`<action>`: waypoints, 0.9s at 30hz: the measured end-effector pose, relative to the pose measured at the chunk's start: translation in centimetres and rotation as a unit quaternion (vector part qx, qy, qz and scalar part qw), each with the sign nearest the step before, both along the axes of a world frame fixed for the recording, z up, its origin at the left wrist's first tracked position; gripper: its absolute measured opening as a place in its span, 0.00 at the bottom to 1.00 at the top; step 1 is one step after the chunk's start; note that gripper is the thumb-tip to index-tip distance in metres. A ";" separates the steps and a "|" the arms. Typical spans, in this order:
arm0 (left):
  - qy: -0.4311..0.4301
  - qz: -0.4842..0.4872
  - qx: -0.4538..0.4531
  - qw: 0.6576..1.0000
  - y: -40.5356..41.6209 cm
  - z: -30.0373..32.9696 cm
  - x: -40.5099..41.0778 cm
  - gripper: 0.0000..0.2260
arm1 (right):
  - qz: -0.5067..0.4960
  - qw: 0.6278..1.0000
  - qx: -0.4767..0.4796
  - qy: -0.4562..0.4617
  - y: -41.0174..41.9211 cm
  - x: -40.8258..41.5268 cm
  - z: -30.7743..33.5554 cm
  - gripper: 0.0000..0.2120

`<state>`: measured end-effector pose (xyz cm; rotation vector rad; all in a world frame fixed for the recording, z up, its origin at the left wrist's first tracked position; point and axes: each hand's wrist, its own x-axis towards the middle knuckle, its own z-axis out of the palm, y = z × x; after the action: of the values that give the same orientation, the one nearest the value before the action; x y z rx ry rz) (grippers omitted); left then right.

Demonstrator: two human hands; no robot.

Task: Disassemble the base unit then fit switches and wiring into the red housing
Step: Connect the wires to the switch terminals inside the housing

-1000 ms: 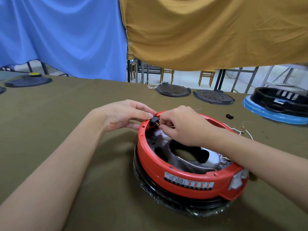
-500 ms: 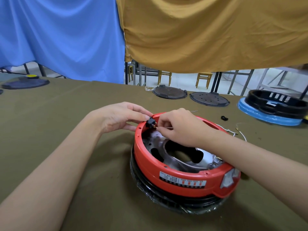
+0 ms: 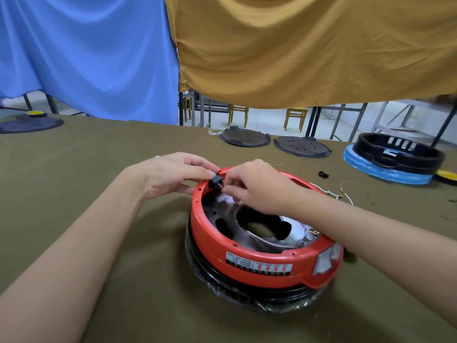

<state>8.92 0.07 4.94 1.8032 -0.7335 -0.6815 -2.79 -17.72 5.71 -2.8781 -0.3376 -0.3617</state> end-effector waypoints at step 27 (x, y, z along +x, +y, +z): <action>-0.483 -0.092 0.049 0.869 -2.8 0.2 -2.7 0.08 | -0.109 0.957 0.231 -0.137 -6.8 -0.8 0.0 0.03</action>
<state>6.18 -2.76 5.15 2.1546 -1.5607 0.1478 -3.62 -24.55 5.75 -2.4056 0.0255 -0.7698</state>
